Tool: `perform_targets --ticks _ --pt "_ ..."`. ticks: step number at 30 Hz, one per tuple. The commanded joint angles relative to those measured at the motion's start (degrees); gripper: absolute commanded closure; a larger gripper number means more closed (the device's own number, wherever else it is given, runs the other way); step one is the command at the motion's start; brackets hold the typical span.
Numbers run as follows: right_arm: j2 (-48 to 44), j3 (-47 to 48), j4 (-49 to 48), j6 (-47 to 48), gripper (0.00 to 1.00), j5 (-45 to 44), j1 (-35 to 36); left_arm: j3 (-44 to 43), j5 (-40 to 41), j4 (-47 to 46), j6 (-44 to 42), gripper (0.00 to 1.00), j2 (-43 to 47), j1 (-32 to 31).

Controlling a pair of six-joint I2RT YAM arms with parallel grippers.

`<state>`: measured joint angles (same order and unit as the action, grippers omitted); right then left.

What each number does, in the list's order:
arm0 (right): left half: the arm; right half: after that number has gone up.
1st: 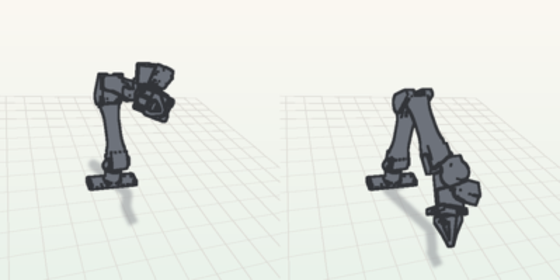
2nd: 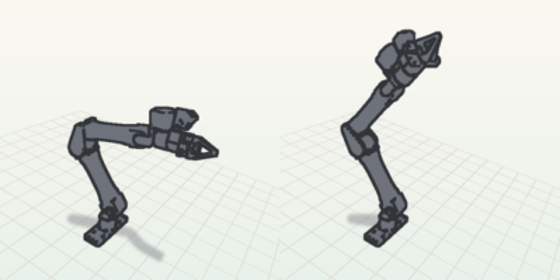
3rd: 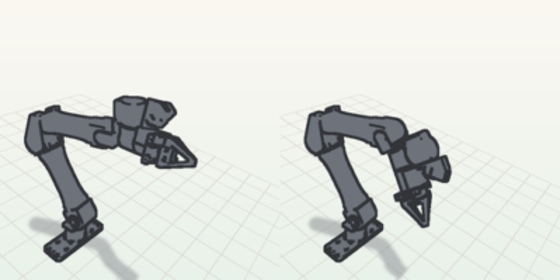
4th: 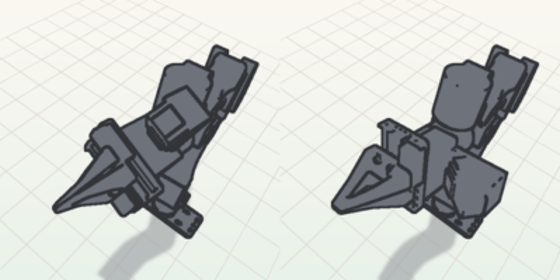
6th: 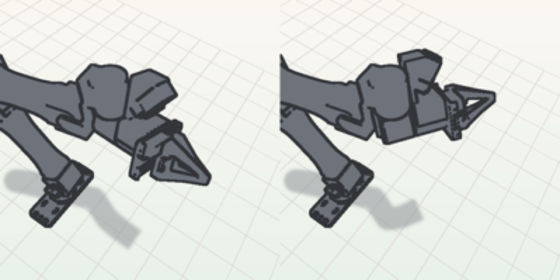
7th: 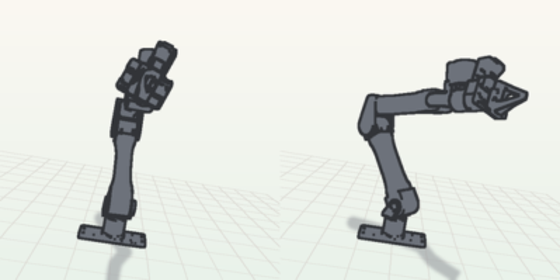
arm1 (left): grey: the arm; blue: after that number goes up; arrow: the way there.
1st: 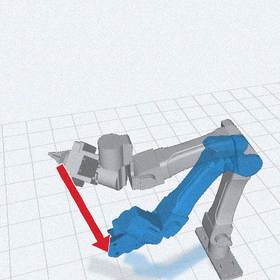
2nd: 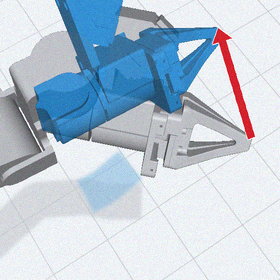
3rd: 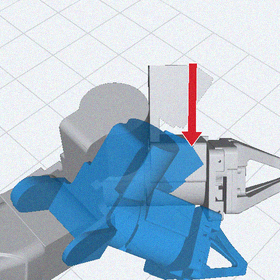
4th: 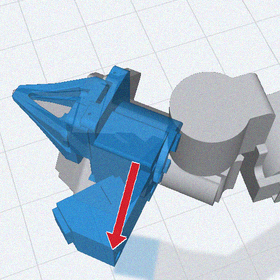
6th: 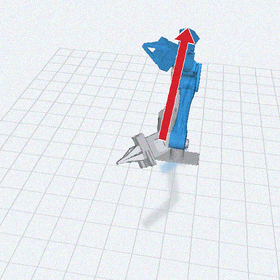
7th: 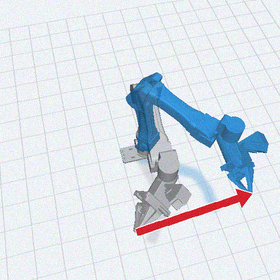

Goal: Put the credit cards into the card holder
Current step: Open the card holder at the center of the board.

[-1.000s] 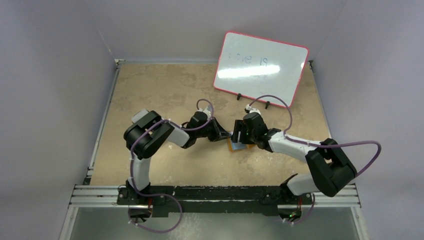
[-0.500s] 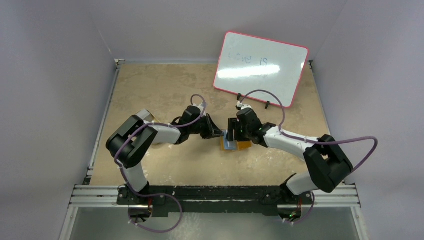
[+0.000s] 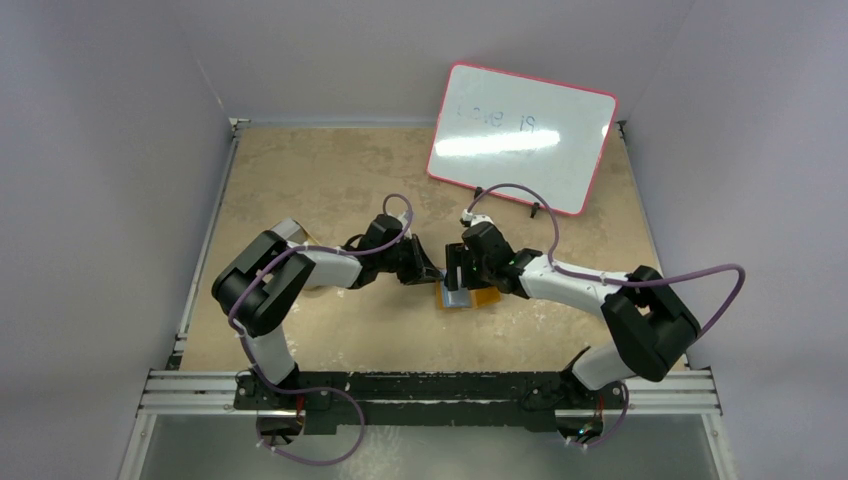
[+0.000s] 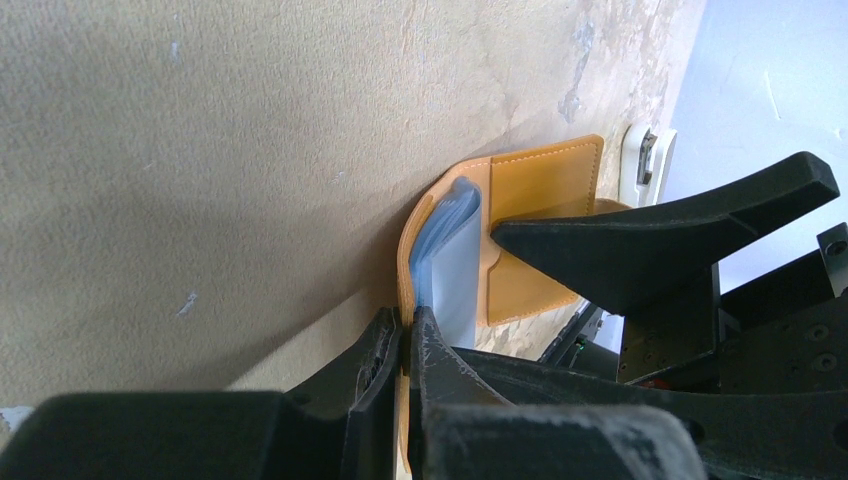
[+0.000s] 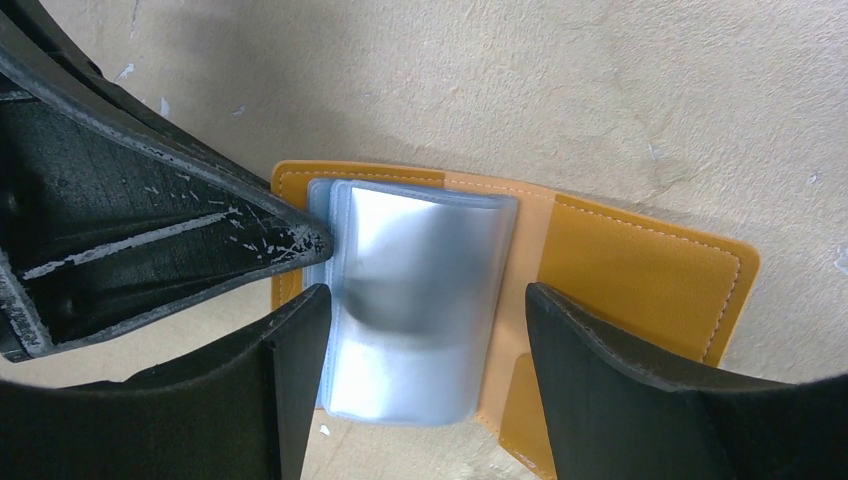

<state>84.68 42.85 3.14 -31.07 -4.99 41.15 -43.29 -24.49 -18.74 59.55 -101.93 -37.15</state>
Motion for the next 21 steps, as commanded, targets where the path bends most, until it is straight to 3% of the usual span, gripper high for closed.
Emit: perform_targets --ticks 1,21 --pt "0.5 1.4 0.6 -0.3 0.26 -3.1 0.2 -1.7 -0.8 -0.1 -1.7 1.0 1.4 0.1" --pt "0.5 1.8 6.2 -2.4 0.25 -8.7 0.2 0.5 -4.2 -5.4 4.2 1.0 6.3 0.1"
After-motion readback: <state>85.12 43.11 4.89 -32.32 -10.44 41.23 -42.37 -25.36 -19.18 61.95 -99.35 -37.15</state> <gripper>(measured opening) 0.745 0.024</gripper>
